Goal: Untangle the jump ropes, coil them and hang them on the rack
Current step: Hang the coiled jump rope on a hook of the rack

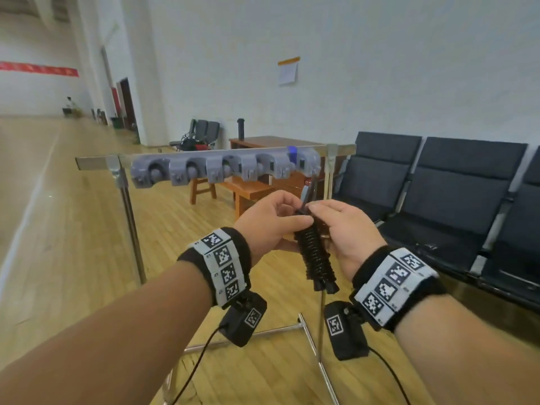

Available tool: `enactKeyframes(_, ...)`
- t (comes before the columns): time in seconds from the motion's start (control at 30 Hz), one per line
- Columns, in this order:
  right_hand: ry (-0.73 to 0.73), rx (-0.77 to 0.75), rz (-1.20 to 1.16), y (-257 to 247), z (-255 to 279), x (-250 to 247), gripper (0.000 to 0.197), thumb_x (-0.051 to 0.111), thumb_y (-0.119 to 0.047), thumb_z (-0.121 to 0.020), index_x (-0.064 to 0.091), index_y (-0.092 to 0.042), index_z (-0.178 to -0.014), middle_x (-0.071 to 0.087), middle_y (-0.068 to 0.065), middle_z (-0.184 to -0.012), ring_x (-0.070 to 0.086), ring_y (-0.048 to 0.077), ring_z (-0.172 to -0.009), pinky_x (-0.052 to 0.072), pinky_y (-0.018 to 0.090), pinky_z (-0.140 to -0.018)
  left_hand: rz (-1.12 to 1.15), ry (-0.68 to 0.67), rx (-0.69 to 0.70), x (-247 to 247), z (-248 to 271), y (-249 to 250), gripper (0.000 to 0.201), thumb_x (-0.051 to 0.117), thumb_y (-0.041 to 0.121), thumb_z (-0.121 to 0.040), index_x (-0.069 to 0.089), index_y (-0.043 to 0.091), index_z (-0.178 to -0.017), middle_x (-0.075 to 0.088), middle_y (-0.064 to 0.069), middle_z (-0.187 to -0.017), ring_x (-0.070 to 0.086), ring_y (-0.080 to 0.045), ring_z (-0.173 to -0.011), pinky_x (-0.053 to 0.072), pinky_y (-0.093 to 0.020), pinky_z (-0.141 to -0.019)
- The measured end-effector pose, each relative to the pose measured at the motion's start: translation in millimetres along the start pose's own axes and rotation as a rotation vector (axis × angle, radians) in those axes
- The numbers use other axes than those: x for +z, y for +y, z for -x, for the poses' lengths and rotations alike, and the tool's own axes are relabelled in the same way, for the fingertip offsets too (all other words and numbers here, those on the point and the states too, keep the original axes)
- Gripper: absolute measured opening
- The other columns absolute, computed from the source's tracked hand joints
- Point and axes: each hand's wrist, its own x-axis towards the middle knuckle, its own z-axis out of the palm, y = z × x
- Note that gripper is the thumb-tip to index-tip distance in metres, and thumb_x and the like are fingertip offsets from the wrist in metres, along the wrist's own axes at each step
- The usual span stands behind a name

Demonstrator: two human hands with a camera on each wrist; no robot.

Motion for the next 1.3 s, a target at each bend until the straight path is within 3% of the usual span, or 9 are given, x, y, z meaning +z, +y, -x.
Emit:
enactKeyframes(0.1,0.033,-0.022,-0.044,-7,-15,-2,0.016,0.067,-0.03,-0.098,0.08,-0.019,-0.099,0.078,0.008,-0.099,0.073,0.027,-0.099,0.061,0.047,-0.089,0.042,0.008,-0.006,-1,-17,4,0.009,0.078,0.029,-0.092,0.071,0.025,-0.097,0.078,-0.007,-0.104,0.078,-0.026,-0.097,0.064,-0.043,-0.079)
enactKeyframes(0.2,0.044,-0.086,0.047,-5,-33,-8,0.017,0.065,-0.029,-0.1,0.076,-0.015,-0.101,0.077,0.004,-0.087,0.073,0.019,-0.079,0.06,0.032,-0.072,0.021,0.07,0.001,-2,-37,2,0.005,0.074,0.033,-0.096,0.075,0.028,-0.093,0.078,-0.004,-0.099,0.078,-0.024,-0.096,0.063,-0.038,-0.077)
enactKeyframes(0.33,0.083,-0.126,0.196,2,-59,-22,0.017,0.063,-0.026,-0.101,0.076,-0.015,-0.099,0.072,0.019,-0.089,0.063,0.017,-0.069,0.056,0.033,-0.067,-0.29,0.163,0.117,1,-67,-8,0.011,0.077,0.034,-0.093,0.074,0.041,-0.085,0.075,0.012,-0.088,0.072,-0.004,-0.081,0.057,-0.03,-0.076)
enactKeyframes(0.43,0.088,-0.182,0.303,8,-79,-35,0.016,0.065,-0.027,-0.099,0.077,-0.019,-0.092,0.074,0.015,-0.09,0.064,0.011,-0.064,0.059,0.031,-0.065,-0.538,0.174,0.184,4,-86,-15,0.013,0.074,0.038,-0.095,0.069,0.048,-0.089,0.071,0.023,-0.086,0.065,0.005,-0.072,0.05,-0.024,-0.07)
enactKeyframes(0.67,0.037,-0.265,0.439,17,-117,-47,0.013,0.066,-0.025,-0.097,0.073,-0.022,-0.087,0.068,-0.001,-0.07,0.063,0.004,-0.054,0.053,0.018,-0.051,-0.744,0.213,0.255,2,-115,-24,0.016,0.069,0.031,-0.097,0.061,0.04,-0.086,0.065,0.013,-0.078,0.058,0.008,-0.067,0.042,-0.016,-0.062)
enactKeyframes(0.87,0.022,-0.285,0.492,17,-130,-47,0.026,0.054,-0.033,-0.104,0.066,-0.019,-0.085,0.065,0.002,-0.057,0.064,0.015,-0.048,0.052,0.024,-0.047,-0.577,0.234,0.238,6,-129,-26,0.009,0.066,0.032,-0.098,0.067,0.04,-0.095,0.074,0.014,-0.084,0.066,0.002,-0.07,0.055,-0.03,-0.068)
enactKeyframes(0.97,0.016,-0.329,0.552,16,-133,-53,0.029,0.051,-0.036,-0.105,0.065,-0.021,-0.085,0.068,0.001,-0.06,0.065,0.013,-0.048,0.053,0.024,-0.049,-0.467,0.272,0.209,6,-133,-26,0.007,0.068,0.03,-0.099,0.072,0.032,-0.092,0.078,0.008,-0.09,0.074,-0.014,-0.082,0.063,-0.045,-0.08)
enactKeyframes(1.13,0.091,-0.361,0.525,13,-147,-57,0.027,0.052,-0.036,-0.105,0.069,-0.023,-0.089,0.062,-0.004,-0.056,0.056,0.003,-0.043,0.05,0.027,-0.051,-0.108,0.326,0.097,8,-141,-28,0.019,0.063,0.025,-0.104,0.078,0.016,-0.096,0.077,0.007,-0.078,0.071,-0.006,-0.069,0.056,-0.031,-0.072)
enactKeyframes(1.3,0.142,-0.294,0.393,15,-166,-56,0.029,0.055,-0.034,-0.103,0.072,-0.013,-0.091,0.061,0.002,-0.064,0.057,0.011,-0.05,0.047,0.028,-0.048,0.197,0.372,-0.053,17,-156,-26,0.021,0.064,0.02,-0.102,0.079,0.02,-0.087,0.082,-0.001,-0.093,0.079,-0.013,-0.084,0.059,-0.03,-0.07)
